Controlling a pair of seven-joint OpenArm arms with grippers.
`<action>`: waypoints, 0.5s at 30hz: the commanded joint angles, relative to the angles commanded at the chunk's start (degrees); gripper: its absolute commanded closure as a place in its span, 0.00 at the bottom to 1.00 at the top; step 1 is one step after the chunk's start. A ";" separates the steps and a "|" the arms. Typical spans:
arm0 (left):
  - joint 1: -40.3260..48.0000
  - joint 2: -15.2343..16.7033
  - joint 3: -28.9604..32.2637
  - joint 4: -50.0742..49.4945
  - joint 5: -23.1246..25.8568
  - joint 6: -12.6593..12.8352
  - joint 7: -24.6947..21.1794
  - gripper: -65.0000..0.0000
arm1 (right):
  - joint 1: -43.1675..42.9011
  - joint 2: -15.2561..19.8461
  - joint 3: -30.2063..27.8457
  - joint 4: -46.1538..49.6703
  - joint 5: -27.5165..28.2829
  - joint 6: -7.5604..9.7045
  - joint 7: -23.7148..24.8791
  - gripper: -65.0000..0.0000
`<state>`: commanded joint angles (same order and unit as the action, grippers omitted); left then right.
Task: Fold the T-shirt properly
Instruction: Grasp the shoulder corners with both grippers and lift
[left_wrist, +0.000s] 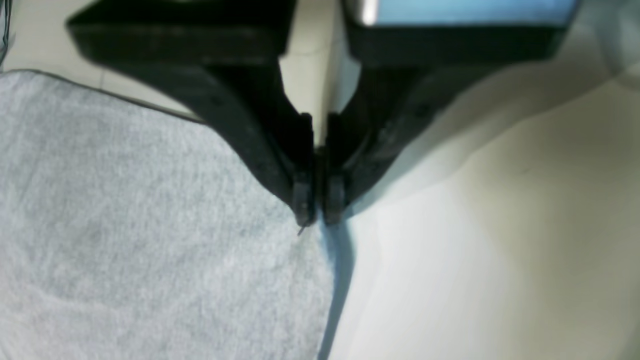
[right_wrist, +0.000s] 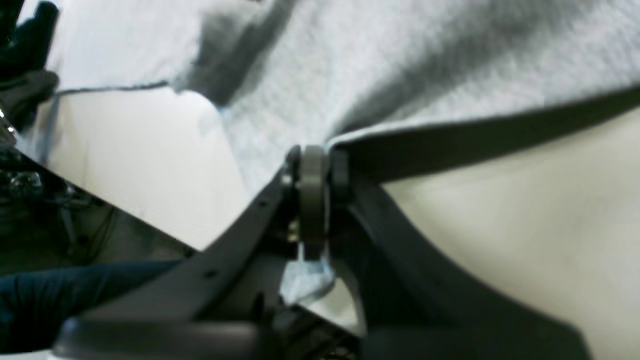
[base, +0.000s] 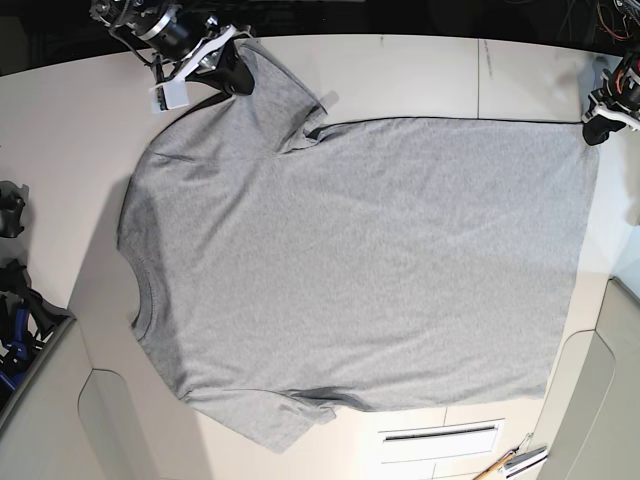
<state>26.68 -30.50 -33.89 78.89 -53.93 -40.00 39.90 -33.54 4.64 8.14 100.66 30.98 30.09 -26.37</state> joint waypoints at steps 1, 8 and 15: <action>0.02 0.02 -0.22 0.59 -0.63 0.00 0.28 1.00 | -0.20 -0.09 0.90 0.59 0.96 0.20 -0.33 1.00; -0.04 0.00 -2.32 5.92 -2.64 0.00 0.39 1.00 | -0.44 -0.76 7.76 6.93 6.78 1.95 -2.19 1.00; -3.74 0.04 -3.91 5.95 -2.62 0.00 -0.02 1.00 | 3.32 -1.03 10.01 9.97 7.43 1.86 -2.21 1.00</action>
<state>22.94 -30.46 -37.80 84.84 -56.55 -40.00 39.88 -30.22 3.62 18.15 110.63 38.41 31.94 -28.58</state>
